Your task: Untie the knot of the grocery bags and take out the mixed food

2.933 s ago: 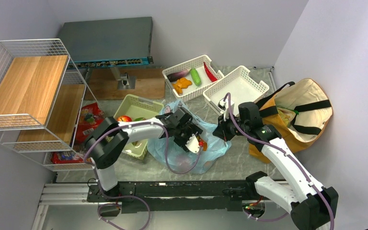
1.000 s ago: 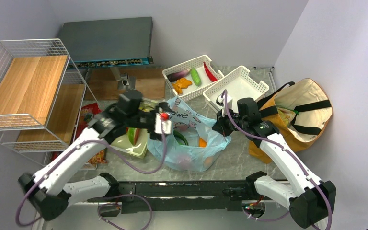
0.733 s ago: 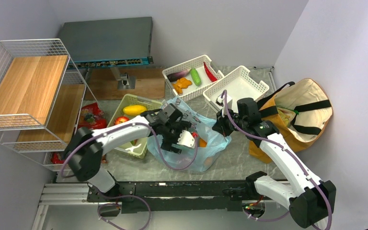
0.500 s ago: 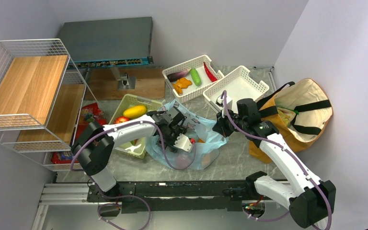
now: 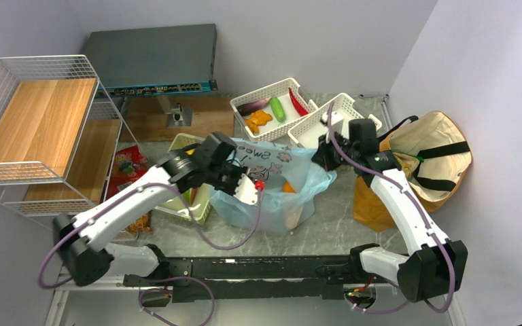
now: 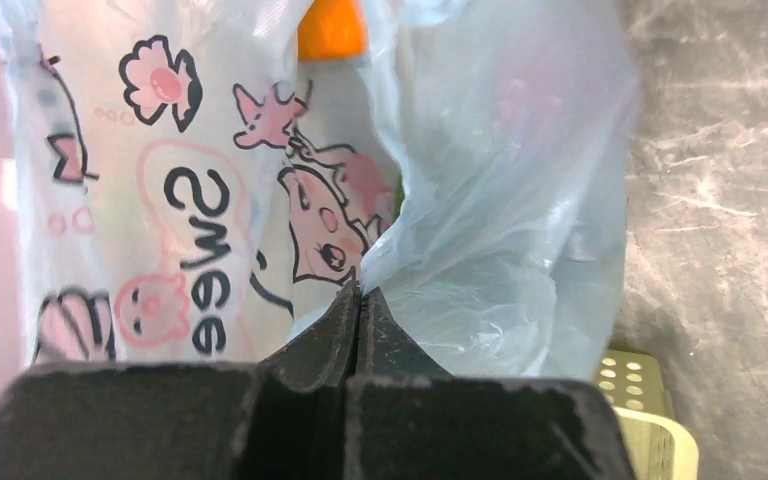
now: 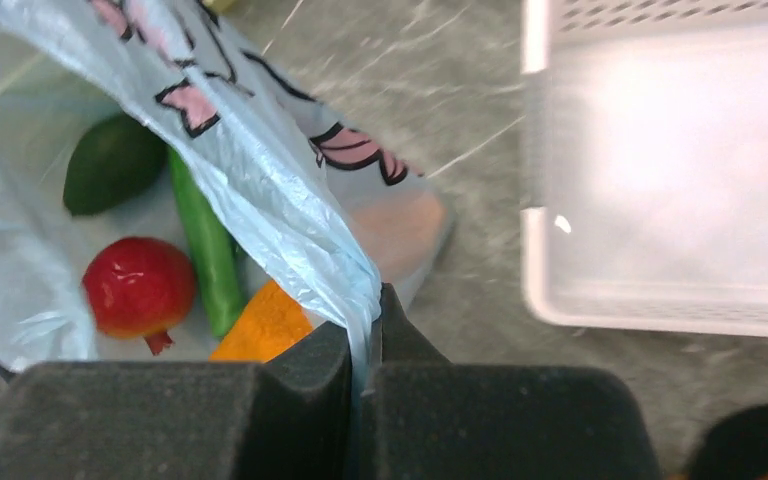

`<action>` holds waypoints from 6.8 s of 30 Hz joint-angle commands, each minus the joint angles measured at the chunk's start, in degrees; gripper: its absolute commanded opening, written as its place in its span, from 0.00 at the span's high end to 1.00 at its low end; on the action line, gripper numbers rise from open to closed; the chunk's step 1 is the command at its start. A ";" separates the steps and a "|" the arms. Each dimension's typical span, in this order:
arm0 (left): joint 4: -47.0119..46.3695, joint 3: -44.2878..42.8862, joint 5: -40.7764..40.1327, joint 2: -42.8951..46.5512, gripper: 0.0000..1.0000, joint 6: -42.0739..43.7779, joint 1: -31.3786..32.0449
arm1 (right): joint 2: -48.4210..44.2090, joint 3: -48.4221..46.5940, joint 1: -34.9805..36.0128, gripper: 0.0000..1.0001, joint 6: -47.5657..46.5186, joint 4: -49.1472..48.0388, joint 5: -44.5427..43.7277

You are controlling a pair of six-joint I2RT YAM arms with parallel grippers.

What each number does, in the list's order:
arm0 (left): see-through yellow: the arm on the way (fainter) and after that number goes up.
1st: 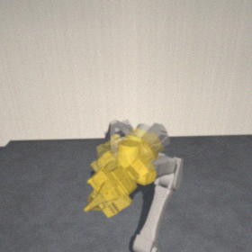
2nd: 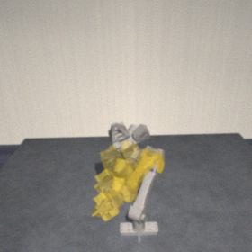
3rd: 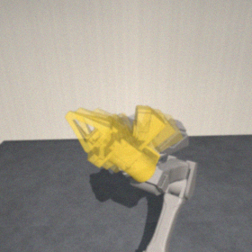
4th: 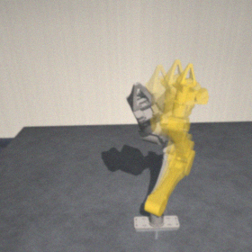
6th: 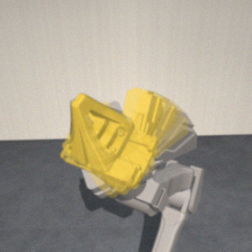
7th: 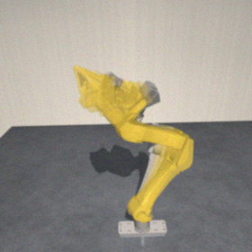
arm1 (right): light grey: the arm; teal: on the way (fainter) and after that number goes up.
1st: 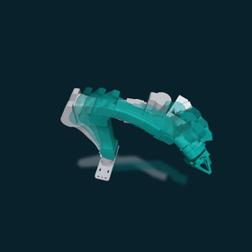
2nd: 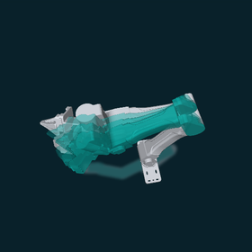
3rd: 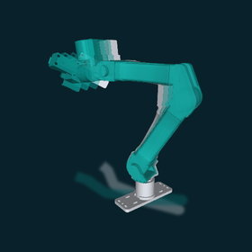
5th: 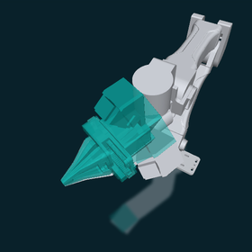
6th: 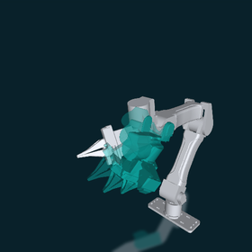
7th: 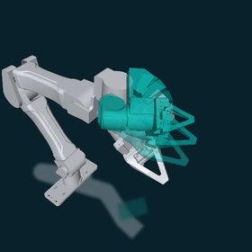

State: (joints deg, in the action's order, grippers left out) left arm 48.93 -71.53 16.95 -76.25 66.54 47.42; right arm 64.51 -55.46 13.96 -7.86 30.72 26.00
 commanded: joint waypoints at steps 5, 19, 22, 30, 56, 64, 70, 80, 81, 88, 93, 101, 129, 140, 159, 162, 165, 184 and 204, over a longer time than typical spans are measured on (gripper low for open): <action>7.16 13.73 13.22 16.76 1.00 2.42 2.33 | -0.94 -5.26 -4.39 1.00 -5.17 1.22 8.10; -3.57 24.56 10.22 12.29 0.41 -7.78 16.06 | -6.98 7.62 13.74 1.00 -12.24 6.57 1.03; -5.38 18.63 14.04 16.46 0.23 -14.36 12.07 | -7.90 7.66 13.91 1.00 -12.13 6.53 1.17; -16.87 9.46 8.98 6.26 0.29 -17.88 7.69 | -9.07 8.39 14.34 1.00 -10.51 5.66 1.77; -13.08 14.56 -2.63 -17.12 0.49 -1.47 3.98 | -8.85 8.24 11.83 1.00 -8.26 5.93 2.96; -14.30 1.33 19.87 3.41 0.83 -24.83 0.19 | -10.89 9.51 11.96 1.00 -16.64 6.91 1.65; -21.13 1.57 18.52 13.25 0.82 -40.02 -15.59 | -15.41 10.92 12.59 1.00 -25.63 8.81 1.72; -14.86 20.13 6.16 14.29 0.80 -31.39 -40.92 | -19.00 12.56 19.71 1.00 -39.92 20.00 -1.85; -14.07 20.79 6.49 13.01 0.78 -30.44 -42.41 | -18.94 12.56 20.23 1.00 -40.59 20.90 -2.08; -8.99 21.03 9.33 8.04 0.28 -24.76 -45.72 | -19.74 12.88 21.42 1.00 -42.09 21.58 -4.07; -8.30 18.80 23.17 18.84 0.01 -20.38 -44.12 | -24.28 15.61 21.54 1.00 -41.37 16.99 -4.74; -10.08 14.27 22.07 27.75 0.08 -11.02 -16.07 | -28.52 18.49 21.55 1.00 -39.32 13.77 -4.81; -22.70 9.58 3.78 -21.58 0.01 18.03 14.37 | -27.07 9.52 21.56 1.00 -29.27 19.69 -8.18; -23.39 9.84 11.89 -10.23 0.60 6.38 11.22 | -26.58 10.30 21.55 1.00 -29.20 18.79 -8.42; -11.89 23.81 12.53 17.02 0.63 -14.60 -34.83 | -24.06 11.42 21.53 1.00 -26.52 13.39 -7.90; -14.13 28.01 9.08 14.10 0.60 -11.66 -40.87 | -22.63 10.69 21.55 1.00 -25.26 13.08 -7.21; -15.16 28.61 8.55 10.64 0.57 -9.62 -44.66 | -21.79 10.38 21.53 1.00 -24.49 12.90 -6.66; -14.92 10.14 19.20 22.29 0.02 -17.23 -18.61 | -19.18 10.13 21.55 1.00 -18.55 9.10 -6.75; -38.49 16.21 2.50 -14.69 0.37 -1.01 7.02 | -16.17 7.65 19.94 1.00 -9.29 7.53 -7.44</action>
State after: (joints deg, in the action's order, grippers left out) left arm 16.40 -51.48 22.68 -87.05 64.93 56.05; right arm 48.31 -45.28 34.76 -19.44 40.21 18.44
